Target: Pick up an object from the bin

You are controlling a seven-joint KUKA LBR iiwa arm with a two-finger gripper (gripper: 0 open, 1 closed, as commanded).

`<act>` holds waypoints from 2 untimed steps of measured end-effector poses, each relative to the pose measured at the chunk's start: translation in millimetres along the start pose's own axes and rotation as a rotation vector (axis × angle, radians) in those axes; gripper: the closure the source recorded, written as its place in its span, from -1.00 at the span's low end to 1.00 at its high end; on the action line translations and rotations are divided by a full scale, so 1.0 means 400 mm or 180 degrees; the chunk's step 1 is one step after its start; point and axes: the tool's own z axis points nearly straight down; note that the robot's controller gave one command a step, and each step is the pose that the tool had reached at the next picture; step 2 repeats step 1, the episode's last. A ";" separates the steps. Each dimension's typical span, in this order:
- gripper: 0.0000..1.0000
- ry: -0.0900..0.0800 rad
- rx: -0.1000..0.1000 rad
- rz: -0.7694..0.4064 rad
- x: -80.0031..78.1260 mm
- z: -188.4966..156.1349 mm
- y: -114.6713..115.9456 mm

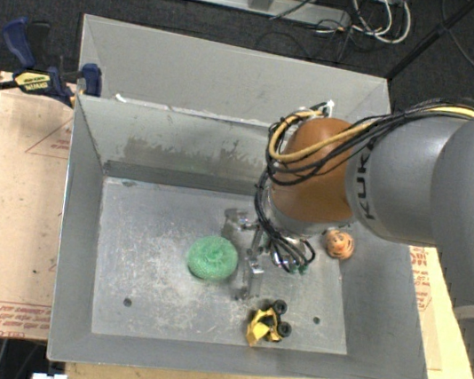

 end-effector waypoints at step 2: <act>-1.00 -0.0002 0.0000 0.0688 -0.025 0.002 0.041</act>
Offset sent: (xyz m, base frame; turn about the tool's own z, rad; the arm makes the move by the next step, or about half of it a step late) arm 0.0010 0.0453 -0.0027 -0.0498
